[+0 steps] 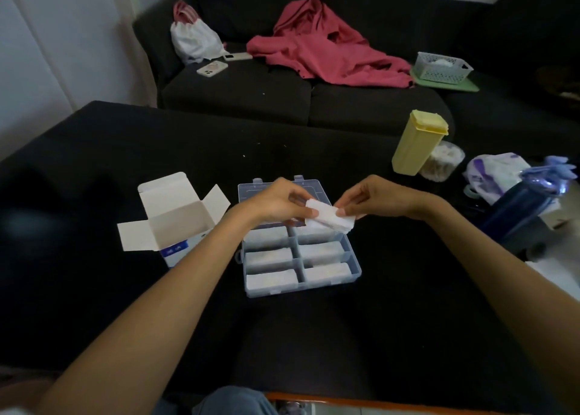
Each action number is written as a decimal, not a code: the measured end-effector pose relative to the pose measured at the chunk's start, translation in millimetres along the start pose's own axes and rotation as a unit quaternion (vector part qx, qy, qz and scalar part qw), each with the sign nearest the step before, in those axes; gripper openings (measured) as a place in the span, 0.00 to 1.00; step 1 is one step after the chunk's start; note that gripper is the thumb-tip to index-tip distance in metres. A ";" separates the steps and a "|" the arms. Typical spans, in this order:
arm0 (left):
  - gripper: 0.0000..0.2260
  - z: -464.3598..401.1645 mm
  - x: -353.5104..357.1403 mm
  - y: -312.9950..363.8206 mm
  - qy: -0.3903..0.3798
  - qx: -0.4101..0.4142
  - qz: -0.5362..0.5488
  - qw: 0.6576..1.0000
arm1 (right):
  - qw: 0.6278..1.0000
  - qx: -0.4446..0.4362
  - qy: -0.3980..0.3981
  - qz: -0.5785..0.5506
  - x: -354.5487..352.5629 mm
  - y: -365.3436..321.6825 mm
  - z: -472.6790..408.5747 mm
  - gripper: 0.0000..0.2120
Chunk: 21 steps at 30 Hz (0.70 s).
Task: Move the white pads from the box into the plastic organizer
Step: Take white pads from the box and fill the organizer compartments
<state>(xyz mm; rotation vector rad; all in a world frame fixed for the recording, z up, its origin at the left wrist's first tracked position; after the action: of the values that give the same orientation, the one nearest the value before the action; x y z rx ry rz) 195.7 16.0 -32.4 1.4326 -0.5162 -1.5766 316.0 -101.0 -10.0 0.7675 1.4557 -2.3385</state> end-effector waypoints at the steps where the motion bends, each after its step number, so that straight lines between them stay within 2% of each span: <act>1: 0.15 -2.4 -2.1 -2.5 0.018 -0.002 0.011 1.000 | 1.000 -0.010 0.018 -0.007 0.3 -0.5 -2.1 0.10; 6: 0.14 -10.5 -2.8 -15.4 0.087 -0.010 0.066 0.994 | 0.995 -0.057 0.081 -0.026 10.1 2.9 -8.5 0.13; 8: 0.14 -13.9 -2.8 -17.9 0.120 0.010 0.064 0.991 | 0.991 -0.066 0.110 -0.035 10.8 6.0 -13.2 0.13; 11: 0.14 -18.1 -3.5 -19.2 0.170 0.058 -0.046 0.983 | 0.989 -0.059 0.125 -0.044 11.8 10.7 -22.2 0.14; 14: 0.13 -25.3 0.9 -28.1 0.180 0.046 -0.153 0.971 | 0.994 -0.034 0.103 -0.029 17.8 19.5 -32.1 0.13; 21: 0.11 -31.4 17.2 -49.9 0.157 0.008 -0.176 0.972 | 0.994 -0.027 0.105 0.033 37.8 41.3 -47.4 0.13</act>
<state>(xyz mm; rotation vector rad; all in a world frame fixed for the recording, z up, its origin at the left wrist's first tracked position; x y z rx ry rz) 209.7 34.7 -89.2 1.8198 -0.0898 -1.5701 319.2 -76.0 -78.9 1.0565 1.5438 -2.2148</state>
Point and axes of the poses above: each hand's wrist, its own z-axis away from the middle knuckle, its own x-axis out of the palm, y = z × x, the point moved 5 cm from there along -z, towards the middle knuckle, and after that the axes turned 6 degrees about -z, right-handed, at the moved point
